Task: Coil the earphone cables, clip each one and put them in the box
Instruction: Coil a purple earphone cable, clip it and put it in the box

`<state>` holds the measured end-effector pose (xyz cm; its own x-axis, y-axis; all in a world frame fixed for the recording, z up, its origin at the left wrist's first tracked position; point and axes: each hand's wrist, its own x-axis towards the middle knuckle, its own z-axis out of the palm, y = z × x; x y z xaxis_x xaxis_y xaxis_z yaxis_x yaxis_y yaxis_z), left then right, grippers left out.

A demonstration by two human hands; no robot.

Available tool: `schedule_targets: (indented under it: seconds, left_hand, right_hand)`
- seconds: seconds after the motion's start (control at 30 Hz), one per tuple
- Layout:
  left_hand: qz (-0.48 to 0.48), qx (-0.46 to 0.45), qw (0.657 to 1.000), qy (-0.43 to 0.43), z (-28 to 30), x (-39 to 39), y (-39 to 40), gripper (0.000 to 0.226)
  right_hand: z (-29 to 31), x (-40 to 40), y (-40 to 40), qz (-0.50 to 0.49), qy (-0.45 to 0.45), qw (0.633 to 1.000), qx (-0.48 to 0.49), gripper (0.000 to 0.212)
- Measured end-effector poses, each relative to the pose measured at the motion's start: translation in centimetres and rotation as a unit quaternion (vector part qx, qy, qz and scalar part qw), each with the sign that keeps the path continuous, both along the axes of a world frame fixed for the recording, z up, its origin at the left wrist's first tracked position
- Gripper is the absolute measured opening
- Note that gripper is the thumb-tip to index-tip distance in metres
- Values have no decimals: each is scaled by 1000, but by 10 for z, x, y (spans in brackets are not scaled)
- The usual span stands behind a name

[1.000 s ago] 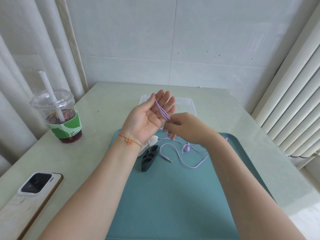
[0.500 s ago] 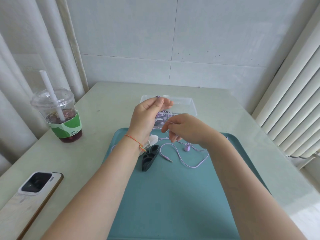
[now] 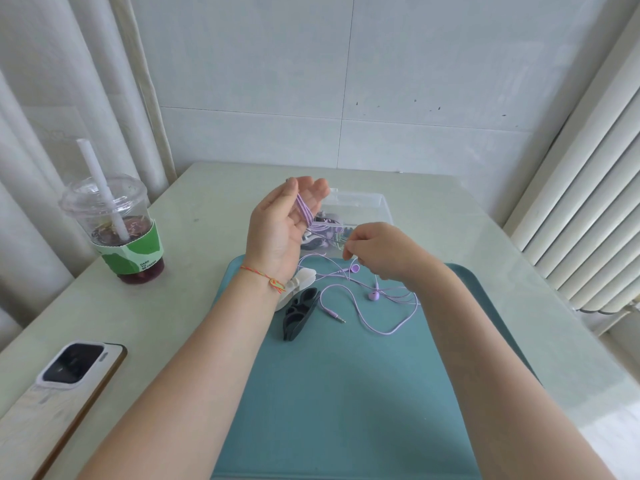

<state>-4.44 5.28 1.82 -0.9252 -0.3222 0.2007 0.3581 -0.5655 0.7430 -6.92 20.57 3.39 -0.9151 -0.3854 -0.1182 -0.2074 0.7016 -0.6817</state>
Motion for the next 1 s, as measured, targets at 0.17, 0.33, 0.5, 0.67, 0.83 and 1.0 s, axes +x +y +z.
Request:
schedule_targets:
  seconds: [0.17, 0.33, 0.5, 0.67, 0.83, 1.0]
  left_hand:
    - [50, -238, 968, -57, -11, -3, 2, 24]
    - [-17, -450, 880, -150, -13, -1, 9, 31]
    - [-68, -454, 866, -196, -9, -3, 8, 38]
    - [-169, -376, 888, -204, -4, 2, 11, 38]
    - [-259, -189, 931, -174, -1, 5, 6, 35]
    - [-270, 2, 956, -119, 4, 3, 3, 37]
  right_hand:
    - [5, 5, 1, 40, 4, 998, -38, 30]
    - [12, 7, 3, 31, 55, 995, -75, 38]
    - [14, 1, 13, 3, 66, 993, -101, 24]
    - [12, -5, 16, -12, 119, 988, -98, 17]
    - [8, -6, 12, -8, 104, 985, -139, 21]
    - [3, -4, 7, 18, 87, 987, -134, 26]
